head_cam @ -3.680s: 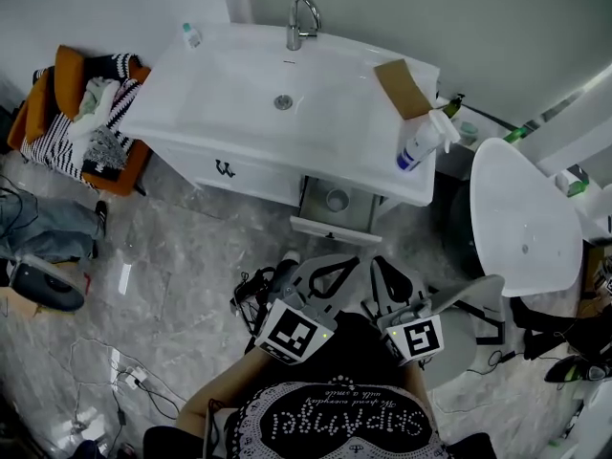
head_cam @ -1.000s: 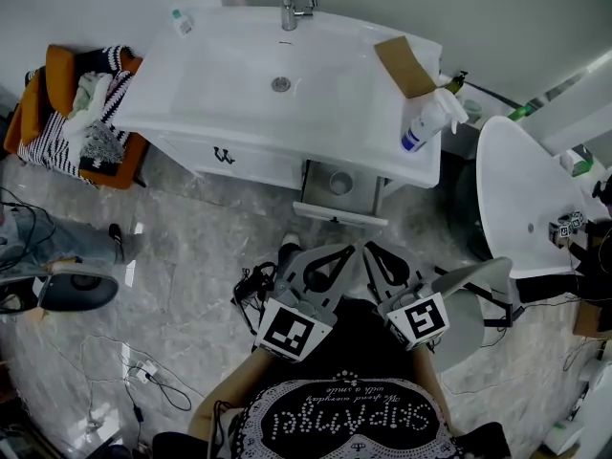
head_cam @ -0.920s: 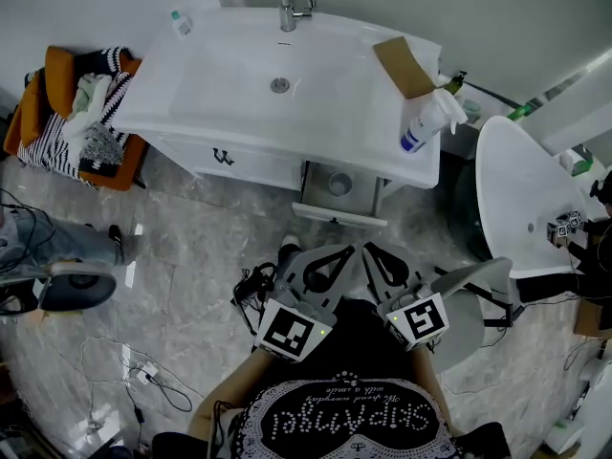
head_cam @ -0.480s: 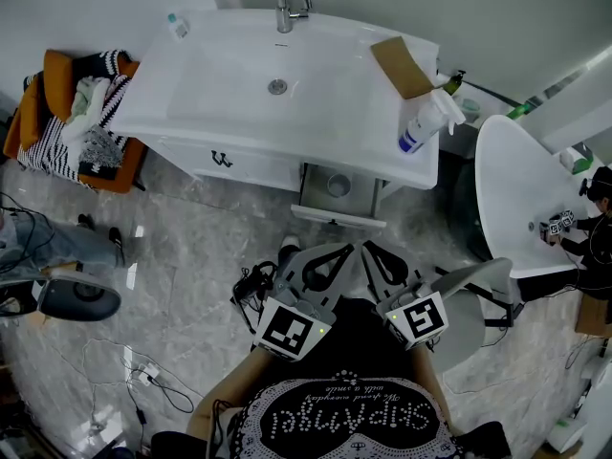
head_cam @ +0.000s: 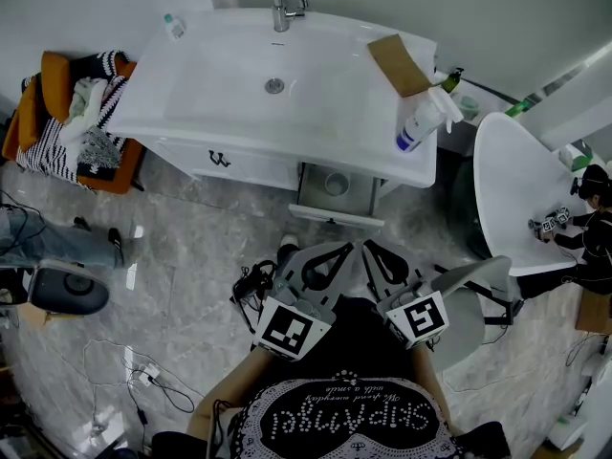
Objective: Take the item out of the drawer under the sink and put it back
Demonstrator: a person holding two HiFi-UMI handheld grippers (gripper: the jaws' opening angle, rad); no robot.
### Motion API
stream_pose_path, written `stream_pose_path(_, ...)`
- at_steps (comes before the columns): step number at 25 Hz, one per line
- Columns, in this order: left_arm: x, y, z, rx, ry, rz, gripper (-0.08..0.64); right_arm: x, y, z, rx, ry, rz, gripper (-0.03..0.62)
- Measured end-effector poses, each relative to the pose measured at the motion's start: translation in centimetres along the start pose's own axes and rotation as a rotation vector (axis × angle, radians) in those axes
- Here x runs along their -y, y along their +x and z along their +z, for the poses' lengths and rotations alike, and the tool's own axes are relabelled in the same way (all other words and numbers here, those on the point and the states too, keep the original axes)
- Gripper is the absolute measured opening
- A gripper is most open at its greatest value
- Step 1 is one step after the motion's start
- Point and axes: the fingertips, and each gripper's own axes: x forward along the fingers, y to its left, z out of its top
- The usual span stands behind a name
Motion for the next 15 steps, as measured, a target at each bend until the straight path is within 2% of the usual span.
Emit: stream_pose_path(15, 0.53, 0.20, 0.01, -0.002, 0.000, -0.006, 0.000, 0.10, -0.48, -0.08, 0.000, -0.003, -0.001, 0.019)
